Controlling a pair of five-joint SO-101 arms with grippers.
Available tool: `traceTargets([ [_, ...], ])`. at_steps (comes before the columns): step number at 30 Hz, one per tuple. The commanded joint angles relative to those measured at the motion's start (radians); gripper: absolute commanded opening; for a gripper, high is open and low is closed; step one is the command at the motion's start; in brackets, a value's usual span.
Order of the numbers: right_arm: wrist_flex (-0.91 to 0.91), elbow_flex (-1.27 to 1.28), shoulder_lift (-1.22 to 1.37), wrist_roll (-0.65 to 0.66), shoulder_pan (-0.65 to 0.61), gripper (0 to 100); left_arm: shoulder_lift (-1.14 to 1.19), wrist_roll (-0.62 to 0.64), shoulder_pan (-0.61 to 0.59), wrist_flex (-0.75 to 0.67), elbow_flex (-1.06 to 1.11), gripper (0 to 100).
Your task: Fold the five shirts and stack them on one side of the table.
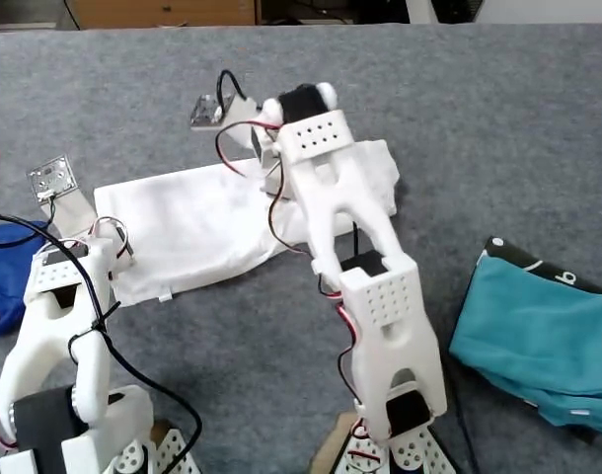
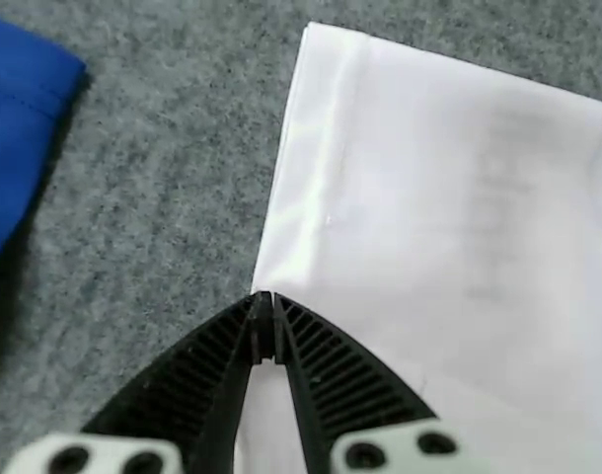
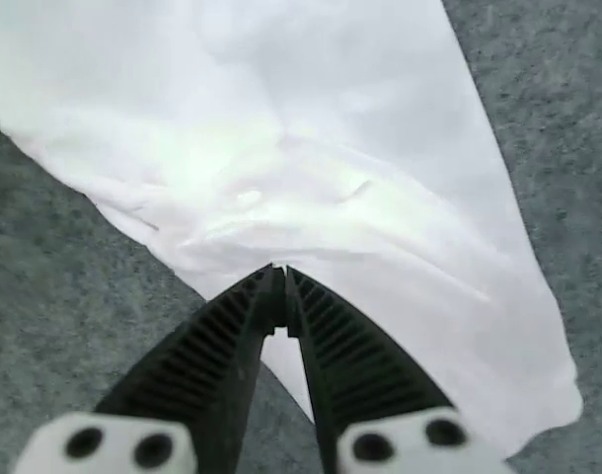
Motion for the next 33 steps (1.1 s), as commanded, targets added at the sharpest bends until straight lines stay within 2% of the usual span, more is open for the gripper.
traceTargets([
  [1, -0.069, 0.031, 0.031, -0.031, -0.030, 0.5, -0.004, 0.009, -0.006, 0.003, -0.054, 2],
  [7, -0.181, 0.030, 0.150, -0.055, -0.044, 0.5, -0.004, 0.009, -0.006, 0.003, -0.054, 2],
  [11, -0.176, -0.018, 0.153, -0.077, -0.039, 0.5, -0.004, 0.008, -0.006, 0.003, -0.054, 2],
  [15, -0.038, -0.173, 0.151, -0.069, -0.038, 0.5, -0.004, 0.008, -0.006, 0.003, -0.054, 2],
  [18, 0.124, -0.401, 0.145, -0.072, -0.013, 0.5, -0.004, 0.011, -0.008, 0.006, -0.049, 2],
  [21, 0.135, -0.542, 0.105, -0.081, 0.048, 0.5, -0.004, 0.008, -0.006, 0.066, -0.080, 2],
  [24, 0.135, -0.512, 0.042, -0.074, 0.084, 0.5, -0.004, -0.003, -0.006, 0.155, -0.144, 3],
  [27, 0.133, -0.394, -0.018, -0.098, 0.111, 0.5, 0.002, -0.071, -0.006, 0.371, -0.281, 7],
  [33, 0.132, -0.222, -0.117, -0.103, 0.131, 0.5, 0.008, -0.080, -0.006, 0.689, -0.442, 10],
])
